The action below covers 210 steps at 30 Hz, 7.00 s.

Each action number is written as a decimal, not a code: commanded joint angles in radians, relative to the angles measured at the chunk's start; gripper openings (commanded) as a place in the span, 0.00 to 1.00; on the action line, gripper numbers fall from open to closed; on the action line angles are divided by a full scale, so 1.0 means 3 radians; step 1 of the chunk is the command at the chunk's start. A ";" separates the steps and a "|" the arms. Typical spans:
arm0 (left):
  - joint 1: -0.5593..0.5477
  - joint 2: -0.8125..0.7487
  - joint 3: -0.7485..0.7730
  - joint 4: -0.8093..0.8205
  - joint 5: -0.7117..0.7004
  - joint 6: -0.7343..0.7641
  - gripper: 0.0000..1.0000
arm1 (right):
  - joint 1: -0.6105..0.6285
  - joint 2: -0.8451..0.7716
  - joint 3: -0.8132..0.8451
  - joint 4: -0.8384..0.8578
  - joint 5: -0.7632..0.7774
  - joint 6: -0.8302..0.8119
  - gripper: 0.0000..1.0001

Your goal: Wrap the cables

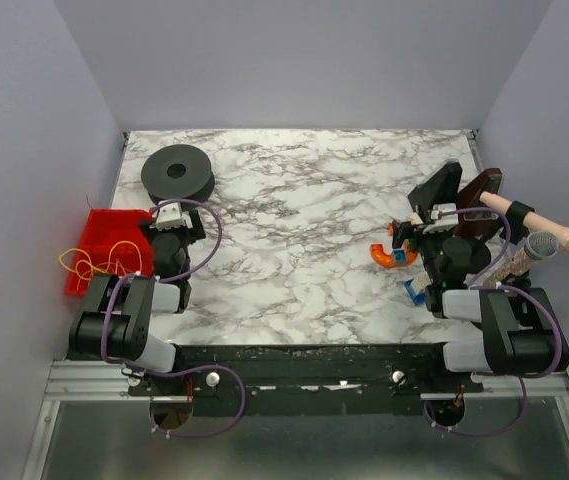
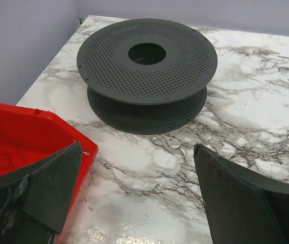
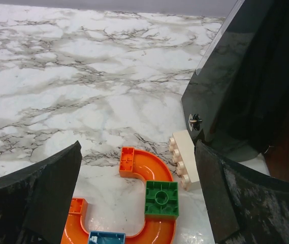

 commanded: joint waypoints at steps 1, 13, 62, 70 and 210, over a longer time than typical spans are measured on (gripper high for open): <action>0.0022 0.0015 -0.0020 0.0025 0.0051 0.0028 0.99 | -0.0024 -0.0031 0.0022 0.0200 -0.0046 -0.0014 1.00; 0.0017 -0.0383 0.0433 -0.1060 0.0348 0.0125 0.99 | -0.0024 -0.0271 0.0109 -0.0120 -0.0189 -0.0111 1.00; 0.1545 0.0341 0.3460 -0.6712 0.1334 0.3060 0.40 | 0.0476 -0.1151 0.1495 -0.2530 -0.1959 -0.0152 1.00; 0.1658 0.0465 0.3621 -0.7179 0.1631 0.3376 0.45 | 0.0543 -0.1187 0.1449 -0.2540 -0.1820 -0.0254 1.00; -0.1246 -0.0369 0.3334 -0.5507 0.2552 0.0641 0.83 | 0.1867 0.0040 0.4727 -0.3589 -0.0179 0.0635 0.01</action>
